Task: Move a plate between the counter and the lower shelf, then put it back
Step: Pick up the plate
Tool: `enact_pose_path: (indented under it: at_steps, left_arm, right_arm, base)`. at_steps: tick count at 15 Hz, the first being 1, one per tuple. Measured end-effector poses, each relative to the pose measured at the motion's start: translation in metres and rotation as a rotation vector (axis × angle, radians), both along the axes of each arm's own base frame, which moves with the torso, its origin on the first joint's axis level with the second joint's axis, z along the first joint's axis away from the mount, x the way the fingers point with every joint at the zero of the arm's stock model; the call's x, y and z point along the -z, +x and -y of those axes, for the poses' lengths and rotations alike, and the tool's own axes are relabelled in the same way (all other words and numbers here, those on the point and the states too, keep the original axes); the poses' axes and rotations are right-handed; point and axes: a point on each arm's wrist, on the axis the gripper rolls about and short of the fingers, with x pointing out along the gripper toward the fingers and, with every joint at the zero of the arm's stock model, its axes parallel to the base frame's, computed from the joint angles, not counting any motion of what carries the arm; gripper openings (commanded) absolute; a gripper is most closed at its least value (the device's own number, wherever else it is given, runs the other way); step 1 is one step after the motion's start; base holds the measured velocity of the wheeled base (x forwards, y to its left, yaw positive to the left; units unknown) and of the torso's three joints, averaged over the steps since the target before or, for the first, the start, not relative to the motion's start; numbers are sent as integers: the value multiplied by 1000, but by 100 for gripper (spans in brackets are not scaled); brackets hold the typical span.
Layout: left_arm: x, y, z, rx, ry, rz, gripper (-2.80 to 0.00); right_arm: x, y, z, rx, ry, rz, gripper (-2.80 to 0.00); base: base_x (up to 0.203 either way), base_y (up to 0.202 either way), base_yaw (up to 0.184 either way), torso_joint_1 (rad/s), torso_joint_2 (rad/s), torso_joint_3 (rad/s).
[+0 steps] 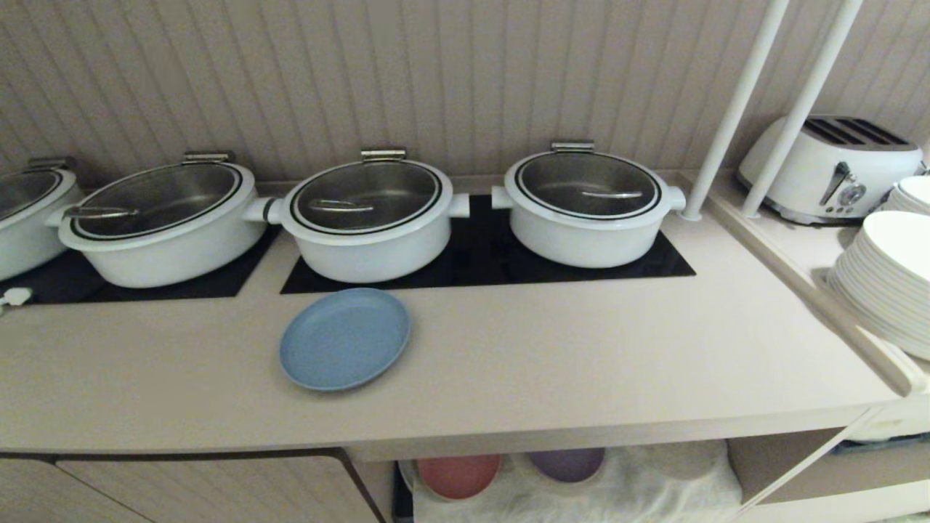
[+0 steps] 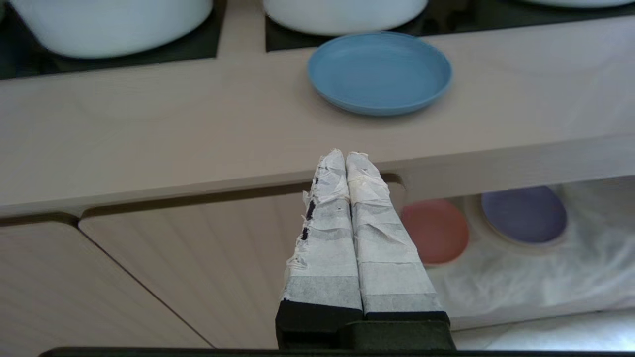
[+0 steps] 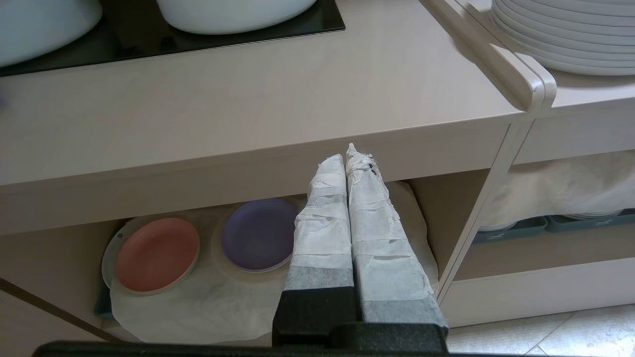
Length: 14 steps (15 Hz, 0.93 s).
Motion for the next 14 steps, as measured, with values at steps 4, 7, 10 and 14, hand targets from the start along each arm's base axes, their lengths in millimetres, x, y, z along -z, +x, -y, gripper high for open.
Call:
enact_pose_path:
  at_steps: [4,7,10,14]
  left_arm:
    - [-27,-4,1,43,-1,-19,-280]
    - [-59,7,1,63,-4,-63,-280]
    - [-94,28,2,78,-8,-145,-280]
    - [-132,68,3,104,-20,-321,-280]
  right_arm:
    - [0,0,0,0,0,0,-280]
    - [0,0,0,0,0,0,-280]
    - [0,0,0,0,0,0,-280]
    - [0,0,0,0,0,0,-280]
  base:
    - [0,0,0,0,0,0]
    - [0,0,0,0,0,0]
    - [0,0,0,0,0,0]
    - [0,0,0,0,0,0]
